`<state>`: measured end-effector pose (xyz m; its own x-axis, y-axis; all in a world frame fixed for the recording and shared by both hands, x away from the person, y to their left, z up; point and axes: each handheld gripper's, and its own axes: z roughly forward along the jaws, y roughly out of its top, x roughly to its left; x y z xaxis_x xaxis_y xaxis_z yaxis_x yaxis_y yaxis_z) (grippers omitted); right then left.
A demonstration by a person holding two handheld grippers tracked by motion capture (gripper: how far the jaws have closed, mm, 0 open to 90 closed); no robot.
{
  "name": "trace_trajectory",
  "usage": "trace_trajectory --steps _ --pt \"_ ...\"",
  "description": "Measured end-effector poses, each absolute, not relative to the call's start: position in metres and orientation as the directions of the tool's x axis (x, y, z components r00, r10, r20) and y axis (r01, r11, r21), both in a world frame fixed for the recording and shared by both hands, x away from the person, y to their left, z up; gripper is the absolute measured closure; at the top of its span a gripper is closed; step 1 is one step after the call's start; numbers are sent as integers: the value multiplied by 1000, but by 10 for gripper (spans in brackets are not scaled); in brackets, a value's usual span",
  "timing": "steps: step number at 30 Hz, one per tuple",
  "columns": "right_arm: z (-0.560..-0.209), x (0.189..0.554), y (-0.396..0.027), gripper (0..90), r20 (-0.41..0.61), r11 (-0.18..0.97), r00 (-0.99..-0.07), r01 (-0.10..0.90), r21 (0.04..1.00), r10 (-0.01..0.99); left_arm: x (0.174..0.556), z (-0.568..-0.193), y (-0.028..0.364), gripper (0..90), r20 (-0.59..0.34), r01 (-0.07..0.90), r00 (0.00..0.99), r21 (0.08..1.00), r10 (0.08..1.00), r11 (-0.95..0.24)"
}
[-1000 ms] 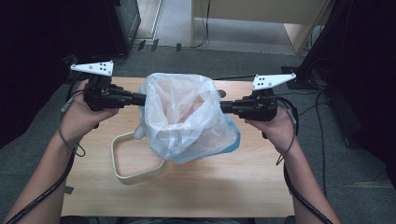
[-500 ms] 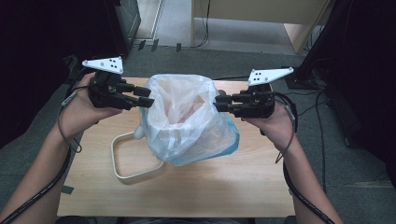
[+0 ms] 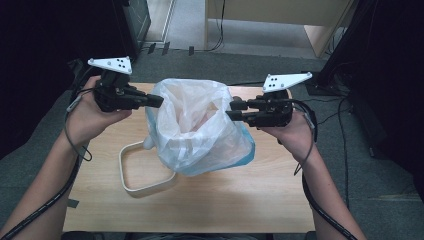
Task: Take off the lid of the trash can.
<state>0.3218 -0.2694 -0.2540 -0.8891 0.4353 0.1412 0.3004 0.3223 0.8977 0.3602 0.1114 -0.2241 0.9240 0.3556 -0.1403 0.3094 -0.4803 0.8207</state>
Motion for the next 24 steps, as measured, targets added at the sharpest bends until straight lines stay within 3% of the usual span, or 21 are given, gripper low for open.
trace_trajectory --steps 11,15,22,24 --pt "-247 322 -260 568 108 349 -892 279 895 439 360 -210 82 900 -114 262 946 823 305 -504" --pt "-248 324 -255 556 104 361 -892 281 889 440 364 -214 82 766 -102 265 941 814 323 -517" --pt "-248 323 -242 900 90 431 -886 307 849 454 364 -219 90 609 -107 271 939 814 326 -513" --pt "-249 325 -240 900 118 430 -883 333 839 454 362 -220 92 567 -104 268 941 810 321 -522"
